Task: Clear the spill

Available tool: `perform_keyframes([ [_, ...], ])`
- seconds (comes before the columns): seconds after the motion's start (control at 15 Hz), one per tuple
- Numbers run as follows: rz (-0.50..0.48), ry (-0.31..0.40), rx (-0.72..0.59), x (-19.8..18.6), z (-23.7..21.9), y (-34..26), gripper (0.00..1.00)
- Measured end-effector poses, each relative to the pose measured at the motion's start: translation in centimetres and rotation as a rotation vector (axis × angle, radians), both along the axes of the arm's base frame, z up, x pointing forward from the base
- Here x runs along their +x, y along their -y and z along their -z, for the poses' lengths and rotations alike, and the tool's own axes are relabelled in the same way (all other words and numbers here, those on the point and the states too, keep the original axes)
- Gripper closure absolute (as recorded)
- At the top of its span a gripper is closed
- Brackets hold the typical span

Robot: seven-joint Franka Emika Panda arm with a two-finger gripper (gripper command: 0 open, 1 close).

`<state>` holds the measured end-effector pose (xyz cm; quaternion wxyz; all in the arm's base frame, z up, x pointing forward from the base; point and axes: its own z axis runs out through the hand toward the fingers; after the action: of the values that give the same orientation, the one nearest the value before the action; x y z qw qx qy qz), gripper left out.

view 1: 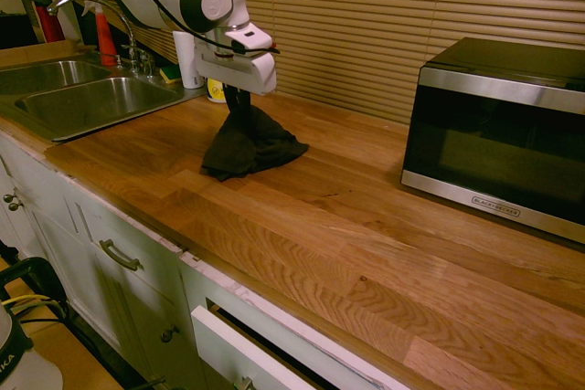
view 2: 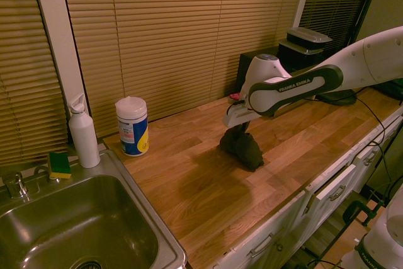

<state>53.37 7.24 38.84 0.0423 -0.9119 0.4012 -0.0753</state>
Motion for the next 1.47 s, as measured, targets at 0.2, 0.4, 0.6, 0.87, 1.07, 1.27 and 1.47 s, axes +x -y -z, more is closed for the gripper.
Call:
perform_keyframes([
  [0.2,-0.042,0.008,-0.031,-0.2,0.3,-4.8,1.0],
  [0.4,-0.078,0.014,-0.052,0.2,0.6,-8.7,1.0],
  [0.6,-0.105,0.01,-0.061,0.8,0.6,-12.3,1.0],
  [0.87,-0.13,0.008,-0.059,1.3,-0.4,-16.0,1.0],
  [1.07,-0.139,0.001,-0.069,1.4,-0.8,-17.5,0.0],
  [1.27,-0.139,-0.007,-0.07,1.7,-0.3,-17.6,0.0],
  [1.47,-0.139,-0.008,-0.071,1.8,-0.3,-17.6,0.0],
])
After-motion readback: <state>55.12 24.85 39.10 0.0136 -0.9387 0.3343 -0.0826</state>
